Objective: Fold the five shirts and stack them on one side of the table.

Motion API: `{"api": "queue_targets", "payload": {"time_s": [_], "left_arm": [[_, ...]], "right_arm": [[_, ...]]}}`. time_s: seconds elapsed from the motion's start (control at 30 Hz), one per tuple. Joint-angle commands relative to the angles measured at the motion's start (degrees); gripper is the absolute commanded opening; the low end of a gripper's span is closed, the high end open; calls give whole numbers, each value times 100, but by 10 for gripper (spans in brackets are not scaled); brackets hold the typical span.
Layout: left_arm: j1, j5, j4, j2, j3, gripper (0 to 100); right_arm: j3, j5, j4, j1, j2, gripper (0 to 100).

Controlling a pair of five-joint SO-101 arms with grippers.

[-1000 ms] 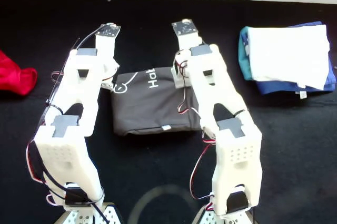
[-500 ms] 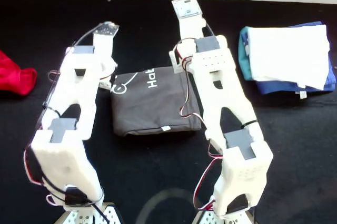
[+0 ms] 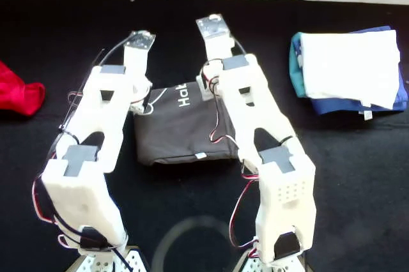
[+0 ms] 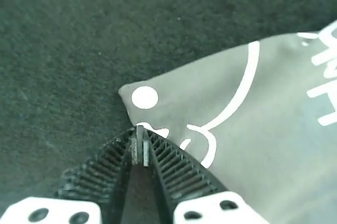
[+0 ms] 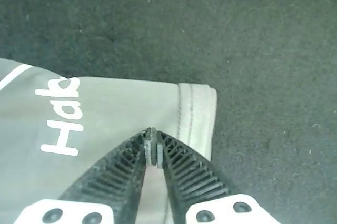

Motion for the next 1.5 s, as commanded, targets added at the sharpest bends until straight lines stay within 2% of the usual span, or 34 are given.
{"api": "queue_targets", "payload": {"time_s": [0.0, 0.2, 0.37, 0.63, 0.8, 0.9, 1.13, 1.47], "left_arm": [[-215, 35, 79, 180, -444, 8], [-400, 35, 484, 576, -831, 8], [-374, 35, 888, 330, -1015, 8], [-338, 35, 1855, -1191, -778, 8], [-127, 26, 2435, -2378, 303, 8], [57, 26, 2215, -3134, 1429, 8], [769, 35, 1081, -4585, 3618, 8], [998, 44, 475, -4875, 4303, 8]], "right_arm": [[-75, 9, -110, 295, 31, 6], [-75, 18, -136, 558, 347, 6], [-154, 18, -84, 549, 268, 6], [-224, -9, 338, 541, -927, 6], [-207, -26, 646, 479, -1525, 6], [-198, -26, 752, 409, -1578, 6], [268, -35, 312, 233, -1270, 6], [303, -35, -224, 233, -163, 6]]}}
